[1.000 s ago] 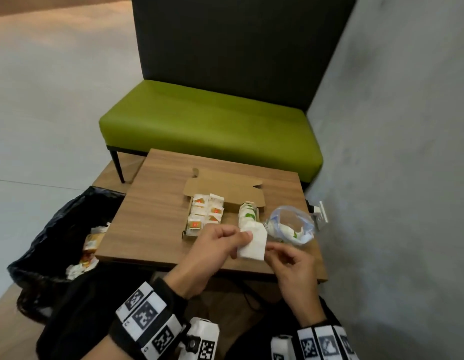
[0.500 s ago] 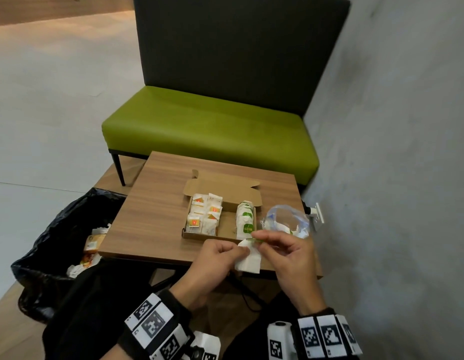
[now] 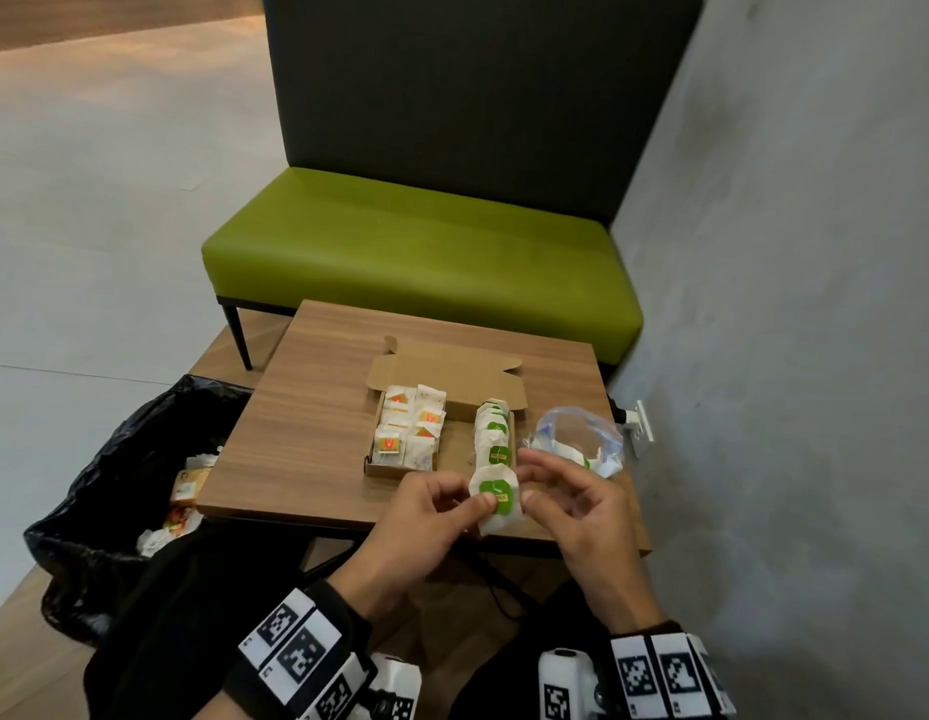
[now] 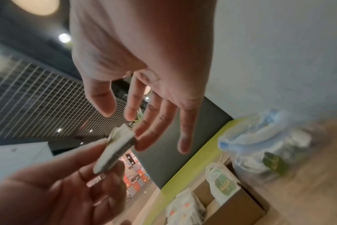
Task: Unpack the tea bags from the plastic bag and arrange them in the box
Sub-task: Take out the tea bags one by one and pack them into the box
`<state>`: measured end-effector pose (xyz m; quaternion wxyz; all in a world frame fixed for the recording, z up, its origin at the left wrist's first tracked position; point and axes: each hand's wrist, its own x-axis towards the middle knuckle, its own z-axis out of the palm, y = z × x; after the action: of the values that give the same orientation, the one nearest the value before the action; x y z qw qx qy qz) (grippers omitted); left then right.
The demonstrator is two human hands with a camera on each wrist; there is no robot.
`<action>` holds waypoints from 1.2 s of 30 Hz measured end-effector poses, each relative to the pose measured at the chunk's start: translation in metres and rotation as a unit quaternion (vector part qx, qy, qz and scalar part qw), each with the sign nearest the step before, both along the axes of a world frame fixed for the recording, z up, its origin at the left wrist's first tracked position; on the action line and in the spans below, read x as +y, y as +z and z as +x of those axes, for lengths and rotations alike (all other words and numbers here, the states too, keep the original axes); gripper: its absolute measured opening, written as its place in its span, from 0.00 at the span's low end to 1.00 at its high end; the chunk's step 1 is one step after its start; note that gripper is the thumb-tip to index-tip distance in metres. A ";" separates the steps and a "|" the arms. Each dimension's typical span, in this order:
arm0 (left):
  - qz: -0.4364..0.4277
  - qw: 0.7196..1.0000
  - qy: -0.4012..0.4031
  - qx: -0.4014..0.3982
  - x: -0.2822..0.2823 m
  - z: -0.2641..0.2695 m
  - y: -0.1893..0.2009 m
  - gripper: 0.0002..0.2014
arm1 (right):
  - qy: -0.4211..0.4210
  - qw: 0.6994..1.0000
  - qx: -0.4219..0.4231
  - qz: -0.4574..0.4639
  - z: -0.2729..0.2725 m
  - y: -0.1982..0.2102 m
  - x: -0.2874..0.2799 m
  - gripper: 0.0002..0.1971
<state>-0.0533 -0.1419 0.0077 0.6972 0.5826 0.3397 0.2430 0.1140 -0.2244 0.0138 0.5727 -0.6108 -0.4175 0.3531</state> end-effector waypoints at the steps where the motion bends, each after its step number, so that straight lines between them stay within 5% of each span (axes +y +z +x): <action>1: 0.016 1.000 -0.005 0.004 0.002 0.000 0.000 0.07 | 0.008 1.000 0.011 -0.014 0.000 -0.001 0.001 0.17; 8: 0.169 0.979 -0.048 0.102 0.031 0.007 -0.012 0.04 | 0.021 0.998 -0.003 -0.065 0.001 -0.018 0.019 0.07; 16: 0.198 0.949 0.066 0.238 0.093 0.049 -0.053 0.04 | -0.130 0.989 -0.034 -0.069 0.039 -0.036 0.037 0.06; 22: 0.234 0.920 0.013 0.315 0.107 0.086 -0.071 0.03 | -0.203 0.978 -0.028 -0.046 0.075 -0.044 0.031 0.06; 36: 0.261 0.853 -0.034 0.451 0.106 0.105 -0.096 0.11 | -0.224 0.972 -0.040 -0.058 0.098 -0.050 0.037 0.05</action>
<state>0.0519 -0.0362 -0.0884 0.2979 0.7999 0.5209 0.0093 0.2122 -0.1871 -0.0362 0.5836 -0.7347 -0.2710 0.2150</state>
